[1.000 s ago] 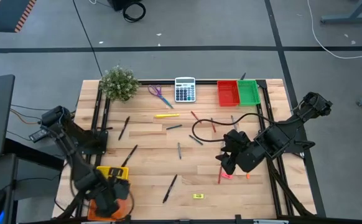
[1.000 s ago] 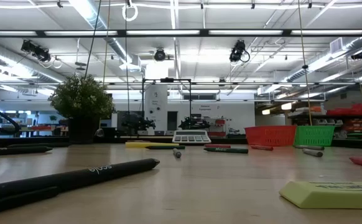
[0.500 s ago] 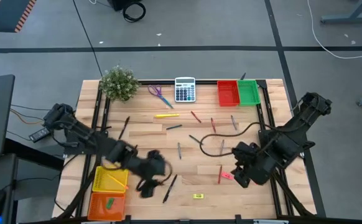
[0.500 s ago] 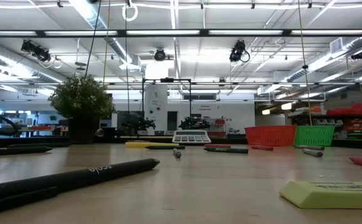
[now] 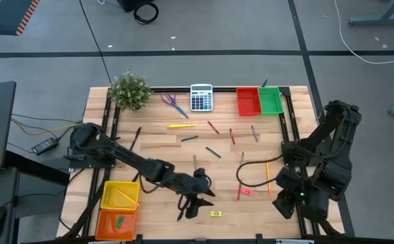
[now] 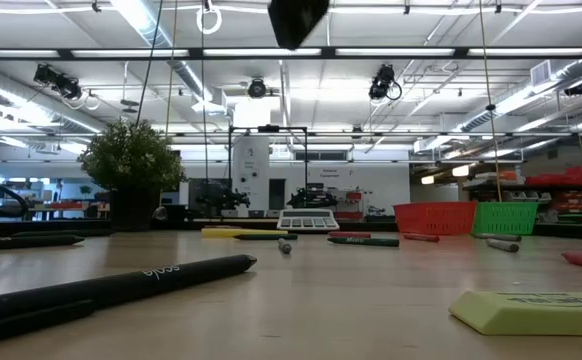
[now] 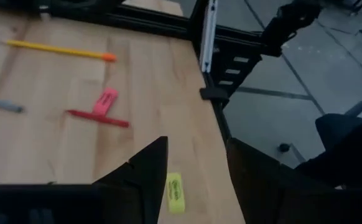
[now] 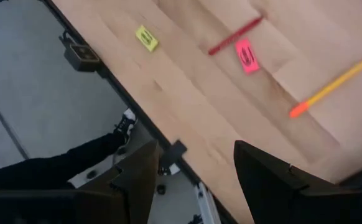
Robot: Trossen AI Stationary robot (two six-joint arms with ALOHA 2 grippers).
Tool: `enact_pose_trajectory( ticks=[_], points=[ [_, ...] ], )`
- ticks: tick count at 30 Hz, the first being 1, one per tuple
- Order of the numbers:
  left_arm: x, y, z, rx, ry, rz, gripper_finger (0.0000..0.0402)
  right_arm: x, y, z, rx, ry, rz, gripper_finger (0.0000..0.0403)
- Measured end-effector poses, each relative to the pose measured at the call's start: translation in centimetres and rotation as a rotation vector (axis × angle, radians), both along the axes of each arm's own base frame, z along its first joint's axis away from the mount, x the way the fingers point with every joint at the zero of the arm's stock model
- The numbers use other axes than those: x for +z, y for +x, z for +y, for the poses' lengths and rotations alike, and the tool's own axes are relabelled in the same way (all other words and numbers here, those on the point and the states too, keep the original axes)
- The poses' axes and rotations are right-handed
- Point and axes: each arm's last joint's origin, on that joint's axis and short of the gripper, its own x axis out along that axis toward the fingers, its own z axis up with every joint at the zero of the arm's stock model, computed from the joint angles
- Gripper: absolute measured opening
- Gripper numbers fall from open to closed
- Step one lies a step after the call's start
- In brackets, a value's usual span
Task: Sort crayons/erasers/pens/pencils in bins
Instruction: Put the yellow eraser into the orange bin
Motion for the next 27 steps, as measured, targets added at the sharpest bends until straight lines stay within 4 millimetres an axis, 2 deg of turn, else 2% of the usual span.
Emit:
enact_pose_trajectory(
  ticks=[3, 7, 10, 15, 18, 21, 27],
  points=[
    [-1.6, 1.0, -0.9, -0.012, 0.004, 0.008, 0.0173, 0.0, -0.8, 0.4, -0.003, 0.012, 0.011, 0.0216],
    [-1.4, 3.1, -2.7, -0.049, 0.054, -0.001, 0.0172, -0.1, -1.6, 0.6, 0.017, 0.002, 0.032, 0.0216],
    [-1.0, 4.9, -3.7, -0.066, 0.133, 0.121, 0.0172, -0.2, -1.8, 0.4, 0.023, -0.022, 0.044, 0.0216],
    [-1.9, 7.2, -4.5, -0.089, 0.216, 0.349, 0.0172, -0.3, -1.9, 0.1, 0.025, -0.054, 0.054, 0.0216],
    [-2.5, 8.1, -4.8, -0.134, 0.184, 0.438, 0.0172, -0.3, -1.9, 0.0, 0.036, -0.070, 0.055, 0.0216],
    [-4.3, 8.4, -4.9, -0.111, 0.179, 0.559, 0.0172, -0.3, -2.0, 0.0, 0.054, -0.085, 0.053, 0.0216],
    [-5.5, 8.8, -4.6, -0.084, 0.182, 0.591, 0.0172, -0.4, -2.0, -0.3, 0.126, -0.151, 0.044, 0.0216]
  ],
)
